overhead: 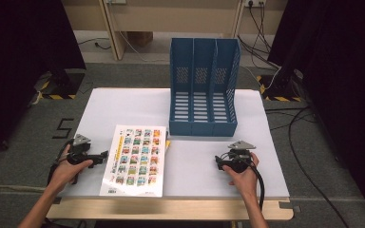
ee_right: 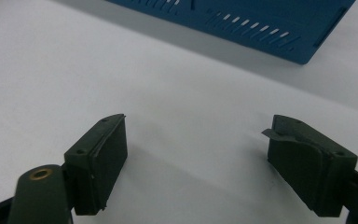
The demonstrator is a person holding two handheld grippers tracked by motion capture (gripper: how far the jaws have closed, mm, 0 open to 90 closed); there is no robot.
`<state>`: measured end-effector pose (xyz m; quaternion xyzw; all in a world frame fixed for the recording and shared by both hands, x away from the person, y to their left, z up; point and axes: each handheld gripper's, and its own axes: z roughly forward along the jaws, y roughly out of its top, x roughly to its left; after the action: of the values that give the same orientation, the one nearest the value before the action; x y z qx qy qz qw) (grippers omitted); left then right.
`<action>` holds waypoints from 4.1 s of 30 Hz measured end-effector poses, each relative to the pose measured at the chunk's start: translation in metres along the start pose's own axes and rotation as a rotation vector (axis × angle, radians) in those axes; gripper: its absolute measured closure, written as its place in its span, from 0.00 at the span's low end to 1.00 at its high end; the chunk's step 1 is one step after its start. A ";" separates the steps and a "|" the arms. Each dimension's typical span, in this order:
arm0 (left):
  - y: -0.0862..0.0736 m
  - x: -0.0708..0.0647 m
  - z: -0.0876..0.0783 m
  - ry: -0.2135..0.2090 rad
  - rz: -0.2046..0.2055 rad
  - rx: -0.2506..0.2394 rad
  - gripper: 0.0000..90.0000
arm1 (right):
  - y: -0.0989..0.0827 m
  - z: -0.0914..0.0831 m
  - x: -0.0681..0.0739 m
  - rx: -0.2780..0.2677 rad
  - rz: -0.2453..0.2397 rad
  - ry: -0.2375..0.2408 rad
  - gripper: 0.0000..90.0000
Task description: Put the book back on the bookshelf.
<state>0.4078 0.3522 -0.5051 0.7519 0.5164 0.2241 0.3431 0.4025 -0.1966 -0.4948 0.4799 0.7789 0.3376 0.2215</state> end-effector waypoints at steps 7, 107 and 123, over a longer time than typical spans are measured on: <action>0.000 0.000 0.000 0.001 0.001 -0.001 0.16 | 0.002 -0.007 0.001 -0.059 0.036 0.023 0.23; 0.001 -0.029 -0.022 -0.185 -0.016 0.015 0.42 | 0.090 0.043 0.158 -0.061 -0.029 0.783 0.47; 0.001 -0.027 -0.022 -0.161 0.004 0.003 0.35 | 0.103 0.055 0.167 -0.003 -0.032 0.791 0.62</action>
<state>0.3830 0.3331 -0.4891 0.7691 0.4858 0.1629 0.3821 0.4276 0.0024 -0.4595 0.3003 0.8109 0.4941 -0.0899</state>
